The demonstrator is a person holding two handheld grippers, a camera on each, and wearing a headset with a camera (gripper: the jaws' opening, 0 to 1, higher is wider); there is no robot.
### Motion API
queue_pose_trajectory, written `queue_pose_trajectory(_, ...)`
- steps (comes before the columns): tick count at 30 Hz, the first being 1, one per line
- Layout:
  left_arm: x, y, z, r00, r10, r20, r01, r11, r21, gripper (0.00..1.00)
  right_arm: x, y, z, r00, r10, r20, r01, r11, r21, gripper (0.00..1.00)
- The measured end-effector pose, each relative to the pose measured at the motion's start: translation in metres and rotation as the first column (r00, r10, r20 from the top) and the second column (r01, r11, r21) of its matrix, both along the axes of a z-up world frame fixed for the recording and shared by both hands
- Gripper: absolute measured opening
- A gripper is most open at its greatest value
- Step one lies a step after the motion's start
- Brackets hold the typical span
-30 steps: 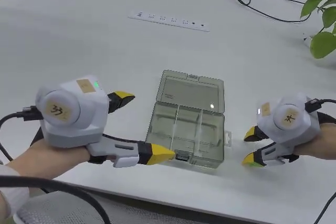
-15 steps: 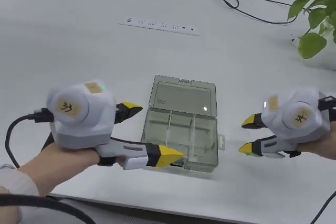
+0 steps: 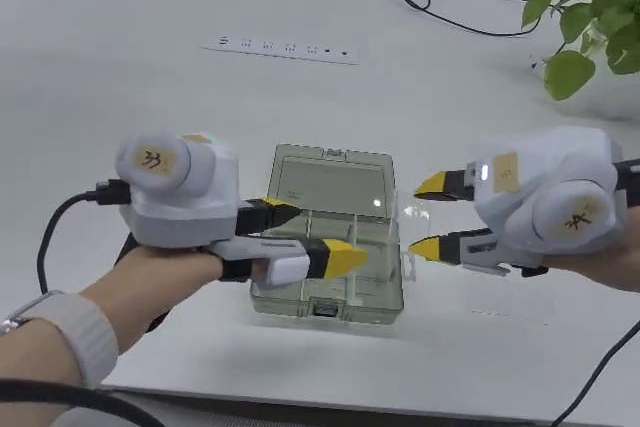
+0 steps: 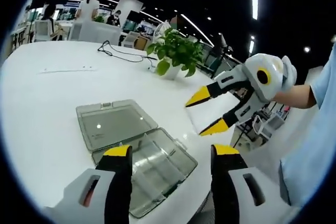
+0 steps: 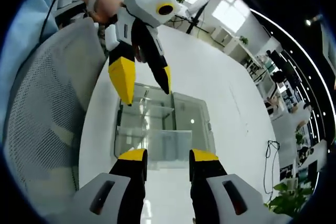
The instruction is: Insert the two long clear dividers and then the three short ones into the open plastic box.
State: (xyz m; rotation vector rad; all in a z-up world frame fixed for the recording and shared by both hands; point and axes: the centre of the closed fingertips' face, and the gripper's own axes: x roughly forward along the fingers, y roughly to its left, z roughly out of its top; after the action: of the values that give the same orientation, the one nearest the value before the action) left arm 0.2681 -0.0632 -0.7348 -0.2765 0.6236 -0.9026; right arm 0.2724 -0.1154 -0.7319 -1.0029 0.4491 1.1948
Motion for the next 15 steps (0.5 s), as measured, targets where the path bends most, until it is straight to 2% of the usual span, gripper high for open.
queue_pose_trajectory(3, 0.001, -0.005, 0.002, 0.999, 0.011, -0.034, -0.012, 1.0, -0.029, 0.46, -0.003, 0.009, 0.002, 1.0, 0.02, 0.016, -0.02, 1.0, 0.004, 0.32)
queue_pose_trajectory(4, 0.0, -0.008, 0.003, 0.997, 0.017, -0.069, -0.02, 0.999, -0.051, 0.44, -0.005, 0.012, 0.003, 0.999, 0.036, 0.024, -0.036, 0.999, -0.003, 0.32)
queue_pose_trajectory(6, -0.001, -0.012, 0.003, 0.993, 0.02, -0.113, -0.029, 0.996, -0.081, 0.38, -0.006, 0.016, 0.002, 0.998, 0.051, 0.044, -0.051, 0.999, -0.015, 0.32)
queue_pose_trajectory(8, -0.002, -0.014, 0.004, 0.993, 0.012, -0.118, -0.022, 0.996, -0.091, 0.32, -0.007, 0.019, 0.002, 0.997, 0.057, 0.05, -0.057, 0.998, -0.016, 0.32)
queue_pose_trajectory(15, -0.008, -0.019, 0.004, 0.986, 0.006, -0.167, -0.027, 0.992, -0.121, 0.15, -0.013, 0.027, -0.001, 0.992, 0.101, 0.074, -0.098, 0.994, -0.049, 0.32)
